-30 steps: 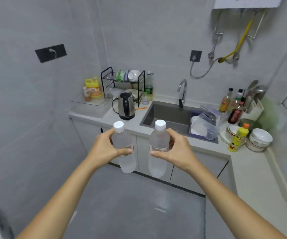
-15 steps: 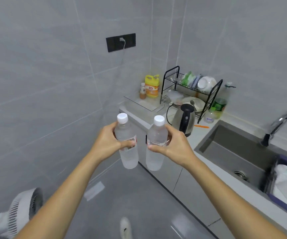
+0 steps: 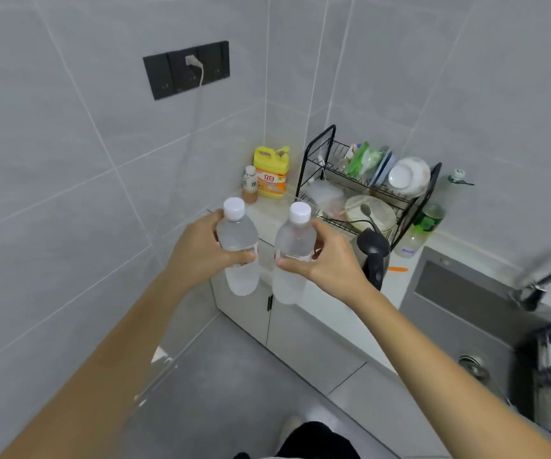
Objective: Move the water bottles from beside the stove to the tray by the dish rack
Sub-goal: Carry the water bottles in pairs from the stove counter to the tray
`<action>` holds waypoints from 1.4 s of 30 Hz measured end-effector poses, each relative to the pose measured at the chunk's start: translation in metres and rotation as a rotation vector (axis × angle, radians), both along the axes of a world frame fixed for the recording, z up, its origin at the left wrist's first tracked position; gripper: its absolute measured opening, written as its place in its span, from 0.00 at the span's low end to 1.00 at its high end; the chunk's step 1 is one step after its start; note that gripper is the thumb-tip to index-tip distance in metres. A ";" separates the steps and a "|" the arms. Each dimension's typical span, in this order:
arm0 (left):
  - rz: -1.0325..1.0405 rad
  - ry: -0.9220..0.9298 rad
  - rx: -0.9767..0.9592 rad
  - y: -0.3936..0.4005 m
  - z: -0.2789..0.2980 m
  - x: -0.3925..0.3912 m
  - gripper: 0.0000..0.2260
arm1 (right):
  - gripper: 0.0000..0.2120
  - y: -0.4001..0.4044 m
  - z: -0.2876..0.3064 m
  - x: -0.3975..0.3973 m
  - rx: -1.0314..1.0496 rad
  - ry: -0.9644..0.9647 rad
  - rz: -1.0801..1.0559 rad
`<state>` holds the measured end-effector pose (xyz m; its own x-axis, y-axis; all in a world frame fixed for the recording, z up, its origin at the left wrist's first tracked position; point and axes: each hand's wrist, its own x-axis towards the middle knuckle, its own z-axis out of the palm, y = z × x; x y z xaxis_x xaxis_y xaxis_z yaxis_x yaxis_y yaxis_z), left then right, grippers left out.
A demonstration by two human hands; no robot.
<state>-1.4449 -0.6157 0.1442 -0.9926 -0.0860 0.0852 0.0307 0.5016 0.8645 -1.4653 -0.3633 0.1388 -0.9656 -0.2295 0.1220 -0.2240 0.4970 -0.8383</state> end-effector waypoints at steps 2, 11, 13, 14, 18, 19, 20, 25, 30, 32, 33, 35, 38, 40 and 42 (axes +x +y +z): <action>-0.019 0.001 0.000 -0.005 -0.004 -0.037 0.26 | 0.32 -0.008 -0.006 -0.036 0.002 0.012 -0.029; -0.043 -0.019 -0.087 -0.013 -0.021 -0.203 0.25 | 0.35 -0.026 -0.038 -0.201 -0.027 0.033 -0.111; -0.041 -0.045 -0.095 -0.012 -0.027 -0.239 0.23 | 0.36 -0.027 -0.047 -0.236 -0.011 0.012 -0.116; -0.048 -0.058 -0.094 -0.011 -0.032 -0.256 0.23 | 0.35 -0.027 -0.054 -0.252 -0.001 0.000 -0.117; -0.119 -0.109 -0.084 -0.003 -0.052 -0.313 0.24 | 0.31 -0.022 -0.082 -0.296 0.044 -0.048 -0.177; -0.141 -0.121 -0.091 0.000 -0.057 -0.325 0.24 | 0.30 -0.021 -0.089 -0.302 0.049 -0.056 -0.200; -0.160 -0.136 -0.099 0.003 -0.064 -0.338 0.24 | 0.29 -0.020 -0.095 -0.308 0.051 -0.069 -0.221; -0.277 -0.230 -0.023 0.011 -0.120 -0.389 0.25 | 0.33 -0.014 -0.127 -0.332 0.078 -0.165 -0.299; -0.379 -0.308 -0.039 0.016 -0.174 -0.426 0.26 | 0.31 -0.012 -0.144 -0.341 0.097 -0.257 -0.351; -0.489 -0.337 -0.060 0.015 -0.196 -0.453 0.29 | 0.30 -0.024 -0.158 -0.348 0.100 -0.295 -0.456; -0.493 -0.329 -0.075 0.019 -0.195 -0.451 0.31 | 0.31 -0.024 -0.158 -0.346 0.097 -0.300 -0.465; -0.506 -0.335 -0.089 0.028 -0.198 -0.454 0.33 | 0.31 -0.023 -0.166 -0.342 0.110 -0.343 -0.479; -0.578 -0.356 -0.118 0.031 -0.208 -0.467 0.33 | 0.32 -0.029 -0.174 -0.342 0.158 -0.358 -0.549; -0.615 -0.366 -0.136 0.035 -0.211 -0.470 0.30 | 0.33 -0.028 -0.181 -0.341 0.201 -0.391 -0.568; -0.634 -0.351 -0.144 0.036 -0.213 -0.471 0.28 | 0.33 -0.031 -0.186 -0.343 0.257 -0.389 -0.567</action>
<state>-1.9160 -0.5795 -0.0684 -0.8188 0.5016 -0.2792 0.0866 0.5887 0.8037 -1.8080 -0.3945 -0.0469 -0.9071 0.3426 -0.2444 0.4158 0.6398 -0.6463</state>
